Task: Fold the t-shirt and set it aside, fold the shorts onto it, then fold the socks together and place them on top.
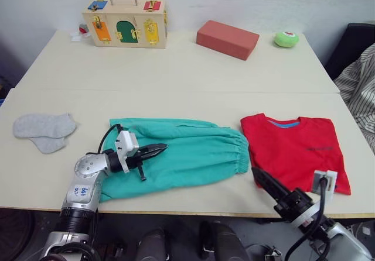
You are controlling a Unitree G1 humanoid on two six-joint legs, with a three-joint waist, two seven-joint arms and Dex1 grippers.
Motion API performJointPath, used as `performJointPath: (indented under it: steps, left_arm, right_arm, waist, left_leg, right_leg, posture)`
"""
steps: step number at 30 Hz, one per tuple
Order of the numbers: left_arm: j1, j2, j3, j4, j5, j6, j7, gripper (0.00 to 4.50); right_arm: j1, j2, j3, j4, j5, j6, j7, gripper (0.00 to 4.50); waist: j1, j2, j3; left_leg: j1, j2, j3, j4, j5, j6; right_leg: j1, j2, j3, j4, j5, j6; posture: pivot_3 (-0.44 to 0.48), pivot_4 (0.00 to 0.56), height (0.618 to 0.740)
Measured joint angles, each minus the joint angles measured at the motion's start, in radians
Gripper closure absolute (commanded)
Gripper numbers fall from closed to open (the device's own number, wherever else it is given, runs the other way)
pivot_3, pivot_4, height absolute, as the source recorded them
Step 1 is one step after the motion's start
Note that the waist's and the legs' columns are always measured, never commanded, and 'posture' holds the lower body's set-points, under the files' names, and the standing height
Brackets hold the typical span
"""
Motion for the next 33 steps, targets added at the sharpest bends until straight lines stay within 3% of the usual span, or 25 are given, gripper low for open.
performJointPath:
  steps: [5, 8, 18, 26, 32, 33]
  left_arm:
    - [-0.002, 0.002, -0.017, 0.0, 0.007, 0.0, -0.016, 4.5]
    - [-0.001, 0.001, -0.029, -0.001, 0.015, 0.002, -0.015, 4.5]
    - [0.003, -0.014, -0.048, -0.015, 0.024, 0.082, 0.024, 4.5]
    - [0.007, -0.014, -0.049, -0.077, 0.025, 0.139, 0.063, 4.5]
    - [0.008, -0.014, -0.047, -0.084, 0.021, 0.173, 0.062, 4.5]
    - [0.008, -0.014, -0.047, -0.083, 0.021, 0.173, 0.06, 4.5]
  right_arm:
    - [0.06, -0.062, 0.071, 0.0, 0.178, 0.022, -0.129, 0.02]
    - [0.041, -0.065, 0.092, 0.003, 0.189, 0.019, -0.15, 0.02]
    - [-0.288, 0.058, 0.224, 0.152, 0.018, 0.0, -0.223, 0.02]
    - [-0.461, 0.155, 0.267, 0.258, -0.016, 0.017, -0.307, 0.02]
    - [-0.589, 0.253, 0.285, 0.372, -0.127, 0.021, -0.293, 0.02]
    - [-0.609, 0.264, 0.294, 0.391, -0.159, 0.02, -0.279, 0.39]
  waist:
    - [0.0, 0.0, 0.0]
    - [-0.001, 0.0, 0.0]
    - [-0.003, -0.001, -0.001]
    - [-0.009, -0.006, -0.004]
    - [-0.027, -0.014, -0.009]
    - [-0.029, -0.015, -0.01]
  left_leg:
    - [0.0, 0.0, 0.0, 0.0, -0.001, 0.001]
    - [0.0, 0.0, 0.0, 0.0, -0.001, 0.001]
    - [0.0, 0.0, 0.0, 0.0, 0.0, 0.001]
    - [0.001, 0.001, 0.0, 0.0, 0.001, 0.0]
    - [0.002, 0.001, 0.0, 0.0, 0.002, 0.0]
    - [0.002, 0.001, 0.0, 0.0, 0.002, 0.0]
  right_leg:
    - [0.0, 0.0, 0.0, -0.001, 0.0, 0.001]
    - [0.0, 0.0, 0.0, -0.001, 0.001, 0.001]
    - [0.0, 0.0, 0.001, -0.001, 0.001, 0.002]
    - [0.001, 0.0, 0.001, 0.0, 0.002, 0.001]
    - [0.001, 0.0, 0.001, 0.0, 0.003, 0.0]
    - [0.002, 0.0, 0.001, 0.0, 0.003, 0.0]
  posture:
    - [0.0, 0.15, 0.74]
    - [0.0, 0.15, 0.74]
    - [0.0, 0.15, 0.74]
    - [0.0, 0.15, 0.74]
    - [0.0, 0.15, 0.74]
    - [0.0, 0.15, 0.74]
